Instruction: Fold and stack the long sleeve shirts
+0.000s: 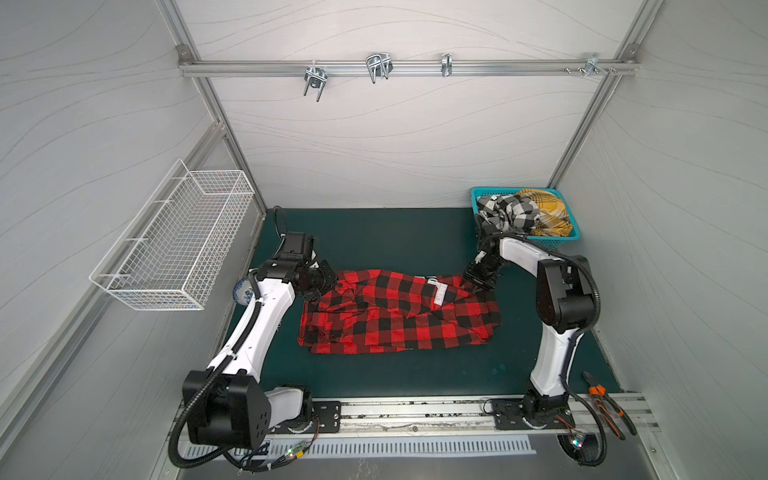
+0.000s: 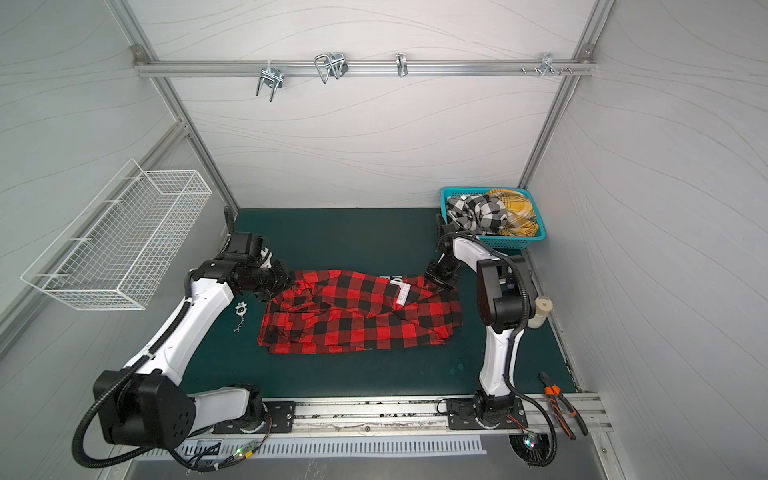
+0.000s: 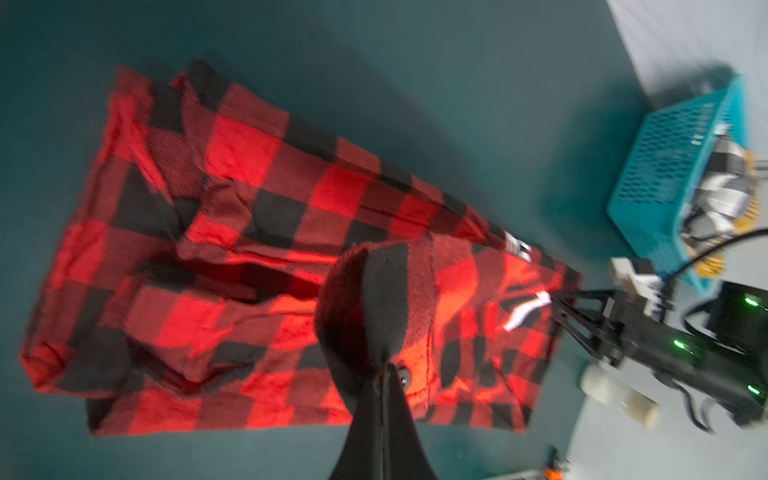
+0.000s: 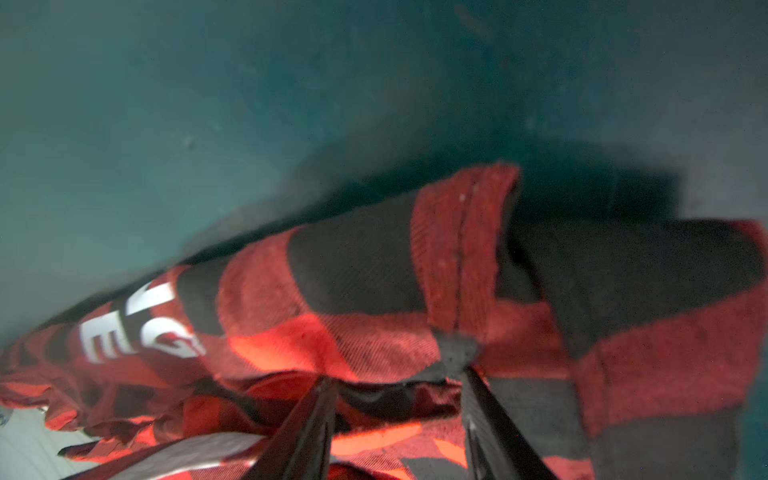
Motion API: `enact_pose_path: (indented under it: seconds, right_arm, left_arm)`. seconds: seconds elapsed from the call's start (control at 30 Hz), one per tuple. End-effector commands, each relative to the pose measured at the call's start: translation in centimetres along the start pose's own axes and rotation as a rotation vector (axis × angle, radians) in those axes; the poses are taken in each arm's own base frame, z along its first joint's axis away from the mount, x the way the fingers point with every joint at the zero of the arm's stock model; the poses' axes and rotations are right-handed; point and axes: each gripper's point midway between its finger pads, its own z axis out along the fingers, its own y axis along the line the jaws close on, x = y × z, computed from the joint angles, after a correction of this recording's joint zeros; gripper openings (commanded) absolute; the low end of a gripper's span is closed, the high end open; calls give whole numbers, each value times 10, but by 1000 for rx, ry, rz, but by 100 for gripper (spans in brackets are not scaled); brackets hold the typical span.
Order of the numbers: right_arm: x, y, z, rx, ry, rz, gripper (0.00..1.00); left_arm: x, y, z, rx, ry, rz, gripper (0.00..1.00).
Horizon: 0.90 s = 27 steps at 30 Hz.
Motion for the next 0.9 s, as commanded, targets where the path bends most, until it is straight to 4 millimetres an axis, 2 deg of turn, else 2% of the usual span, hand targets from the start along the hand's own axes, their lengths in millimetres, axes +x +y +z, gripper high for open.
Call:
enact_pose_path:
  seconds: [0.0, 0.13, 0.27, 0.37, 0.5, 0.63, 0.73, 0.87]
  right_arm:
    - [3, -9, 2, 47, 35, 8, 48]
    - [6, -12, -8, 65, 22, -4, 53]
    - [11, -18, -21, 89, -6, -22, 62]
    - [14, -15, -19, 66, 3, -32, 64]
    - [11, -5, -7, 16, 33, -34, 53]
    - [6, 1, -6, 0, 33, -28, 42]
    - [4, 8, -12, -25, 22, -30, 38]
    - [2, 13, -13, -23, 27, -33, 35]
  left_arm:
    - [-24, 14, 18, -78, -52, 36, 0]
    - [-32, 26, 33, -148, -49, 44, 0]
    - [-34, 36, 36, -194, -53, 51, 0]
    - [-35, 42, 38, -219, -53, 64, 0]
    - [-32, 47, 43, -242, -17, 65, 0]
    - [-26, 66, 46, -329, 10, 49, 0]
    - [-23, 78, 49, -358, 24, 29, 0]
    - [-22, 84, 56, -365, 41, 12, 0]
